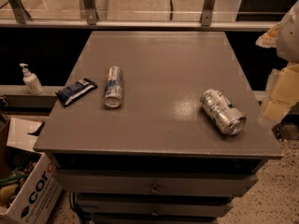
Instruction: Place redbull can upright
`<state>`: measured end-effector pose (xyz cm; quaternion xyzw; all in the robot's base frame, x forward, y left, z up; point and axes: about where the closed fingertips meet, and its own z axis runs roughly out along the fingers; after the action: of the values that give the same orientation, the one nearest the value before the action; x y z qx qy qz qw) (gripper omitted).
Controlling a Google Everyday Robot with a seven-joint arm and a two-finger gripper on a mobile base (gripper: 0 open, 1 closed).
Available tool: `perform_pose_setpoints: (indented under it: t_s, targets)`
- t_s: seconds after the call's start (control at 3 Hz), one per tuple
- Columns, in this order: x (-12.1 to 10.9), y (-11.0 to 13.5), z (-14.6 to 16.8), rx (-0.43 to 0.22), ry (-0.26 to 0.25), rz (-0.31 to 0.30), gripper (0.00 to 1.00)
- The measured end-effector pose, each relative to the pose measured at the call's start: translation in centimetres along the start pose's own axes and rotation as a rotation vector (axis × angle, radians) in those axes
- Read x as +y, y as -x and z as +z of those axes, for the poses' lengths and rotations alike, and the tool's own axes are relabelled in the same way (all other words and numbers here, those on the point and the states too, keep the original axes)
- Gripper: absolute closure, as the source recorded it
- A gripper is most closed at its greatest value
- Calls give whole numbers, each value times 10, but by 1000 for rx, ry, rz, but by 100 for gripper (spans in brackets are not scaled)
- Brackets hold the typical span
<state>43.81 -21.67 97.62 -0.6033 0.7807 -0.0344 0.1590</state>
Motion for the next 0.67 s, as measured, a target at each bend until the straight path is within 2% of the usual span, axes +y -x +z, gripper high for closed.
perform_pose_setpoints:
  t_s: [0.33, 0.67]
  targets:
    - [0, 0, 0, 0, 0, 0, 0]
    - [-2, 14, 5, -9, -17, -57, 0]
